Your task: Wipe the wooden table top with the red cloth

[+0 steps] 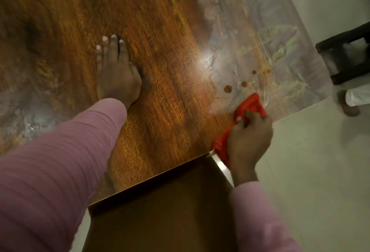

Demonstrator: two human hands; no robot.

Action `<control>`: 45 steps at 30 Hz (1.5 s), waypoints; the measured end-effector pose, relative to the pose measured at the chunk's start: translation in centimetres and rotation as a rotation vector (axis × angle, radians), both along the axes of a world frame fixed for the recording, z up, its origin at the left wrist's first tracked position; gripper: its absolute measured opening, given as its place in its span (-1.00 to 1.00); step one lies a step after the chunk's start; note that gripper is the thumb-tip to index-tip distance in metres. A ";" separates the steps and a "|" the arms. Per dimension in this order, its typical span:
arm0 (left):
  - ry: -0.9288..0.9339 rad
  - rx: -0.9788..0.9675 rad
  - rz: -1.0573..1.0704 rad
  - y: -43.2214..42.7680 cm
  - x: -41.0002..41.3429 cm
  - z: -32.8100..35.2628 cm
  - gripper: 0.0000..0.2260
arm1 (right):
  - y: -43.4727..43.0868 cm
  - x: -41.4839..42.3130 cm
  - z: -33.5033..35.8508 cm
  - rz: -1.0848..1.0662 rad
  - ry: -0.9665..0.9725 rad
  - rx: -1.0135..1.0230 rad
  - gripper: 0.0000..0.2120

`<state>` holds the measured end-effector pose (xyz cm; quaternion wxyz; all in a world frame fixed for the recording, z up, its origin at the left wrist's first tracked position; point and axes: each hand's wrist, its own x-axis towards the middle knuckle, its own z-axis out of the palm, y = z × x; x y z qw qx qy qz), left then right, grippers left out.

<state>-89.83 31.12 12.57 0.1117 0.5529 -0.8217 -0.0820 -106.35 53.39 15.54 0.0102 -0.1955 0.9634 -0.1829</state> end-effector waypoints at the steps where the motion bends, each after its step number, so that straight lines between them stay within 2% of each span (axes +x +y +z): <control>1: -0.006 -0.002 0.005 0.0 -0.1 0.0 -0.50 | 0.0 2.6 0.1 0.053 -0.021 -0.006 -0.76; 4: -0.019 -0.004 0.009 -0.1 -0.2 -0.1 -0.51 | 1.1 9.8 0.5 0.380 -0.106 -0.054 -0.72; 7: -0.036 -0.016 0.005 0.0 -0.2 0.0 -0.52 | 2.0 6.9 0.5 0.615 -0.134 -0.042 -0.67; 11: -0.032 -0.003 0.113 0.7 -0.5 0.2 -0.53 | -0.2 -5.3 0.5 0.461 -0.036 0.011 -0.73; 13: 0.003 0.007 0.173 1.4 -1.7 0.3 -0.52 | -2.2 -9.7 0.3 0.379 -0.046 -0.002 -0.72; 16: 0.050 0.009 0.178 2.2 -5.2 0.4 -0.51 | -3.9 -7.8 0.3 0.344 -0.050 -0.029 -0.72; 19: 0.062 0.010 0.197 2.3 -8.7 0.3 -0.51 | -3.4 -1.9 0.8 0.720 -0.107 -0.049 -0.65; 21: 0.034 0.021 0.198 2.1 -9.9 0.1 -0.51 | -2.7 -1.5 0.6 0.972 -0.158 -0.043 -0.54; 22: 0.018 0.024 0.202 2.1 -10.1 -0.1 -0.51 | -2.8 -2.9 0.4 1.018 -0.141 -0.048 -0.54; 23: 0.007 0.024 0.210 2.1 -10.1 -0.1 -0.52 | -3.0 -4.9 0.1 0.990 -0.129 -0.058 -0.60; 25: 0.001 0.027 0.216 2.2 -10.1 -0.1 -0.52 | -3.8 -9.1 0.1 0.778 -0.095 -0.089 -0.73; 28: -0.003 0.022 0.209 2.4 -10.2 0.1 -0.52 | -6.1 -14.1 -0.2 0.532 -0.074 -0.085 -0.74; 31: -0.012 0.039 0.217 2.5 -10.3 0.3 -0.51 | -7.8 -13.2 -0.1 0.436 -0.082 -0.089 -0.72; 33: -0.013 0.047 0.225 2.5 -10.4 0.4 -0.50 | -8.3 -9.8 0.3 0.543 -0.064 -0.079 -0.72; 36: -0.035 0.075 0.244 2.3 -10.6 0.4 -0.50 | -8.7 -5.4 0.6 0.866 -0.135 -0.097 -0.70; 39: -0.054 0.105 0.248 2.1 -10.7 0.3 -0.50 | -9.2 -7.2 0.7 1.076 -0.117 -0.080 -0.70; 41: -0.062 0.112 0.247 2.1 -10.6 0.3 -0.51 | -10.4 -10.6 0.6 0.963 -0.053 -0.055 -0.71; 45: -0.053 0.122 0.247 2.0 -10.7 0.6 -0.52 | -15.5 -15.5 0.2 0.510 -0.123 -0.104 -0.71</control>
